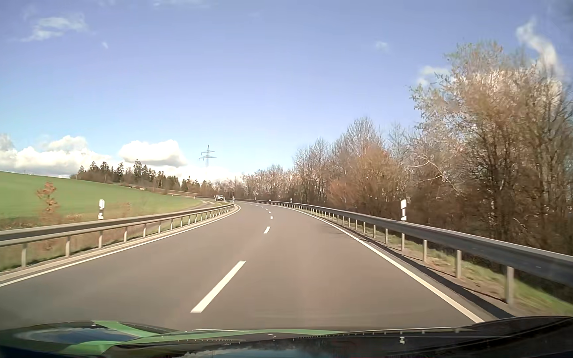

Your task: Follow the waypoints while adhering to traffic rules and regulations

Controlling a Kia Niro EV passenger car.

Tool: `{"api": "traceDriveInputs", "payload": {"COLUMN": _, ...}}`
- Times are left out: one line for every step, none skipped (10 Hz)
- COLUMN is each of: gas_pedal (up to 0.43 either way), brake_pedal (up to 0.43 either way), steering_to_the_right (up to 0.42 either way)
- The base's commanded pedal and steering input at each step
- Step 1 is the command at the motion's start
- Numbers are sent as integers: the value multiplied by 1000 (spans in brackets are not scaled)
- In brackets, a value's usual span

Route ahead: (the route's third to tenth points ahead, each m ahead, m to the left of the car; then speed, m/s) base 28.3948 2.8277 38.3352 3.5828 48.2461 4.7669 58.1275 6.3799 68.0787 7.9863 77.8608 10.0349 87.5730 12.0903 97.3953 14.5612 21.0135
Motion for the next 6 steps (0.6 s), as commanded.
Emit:
{"api": "traceDriveInputs", "payload": {"gas_pedal": 209, "brake_pedal": 0, "steering_to_the_right": -14}}
{"api": "traceDriveInputs", "payload": {"gas_pedal": 209, "brake_pedal": 0, "steering_to_the_right": -14}}
{"api": "traceDriveInputs", "payload": {"gas_pedal": 209, "brake_pedal": 0, "steering_to_the_right": -15}}
{"api": "traceDriveInputs", "payload": {"gas_pedal": 209, "brake_pedal": 0, "steering_to_the_right": -17}}
{"api": "traceDriveInputs", "payload": {"gas_pedal": 209, "brake_pedal": 0, "steering_to_the_right": -19}}
{"api": "traceDriveInputs", "payload": {"gas_pedal": 209, "brake_pedal": 0, "steering_to_the_right": -19}}
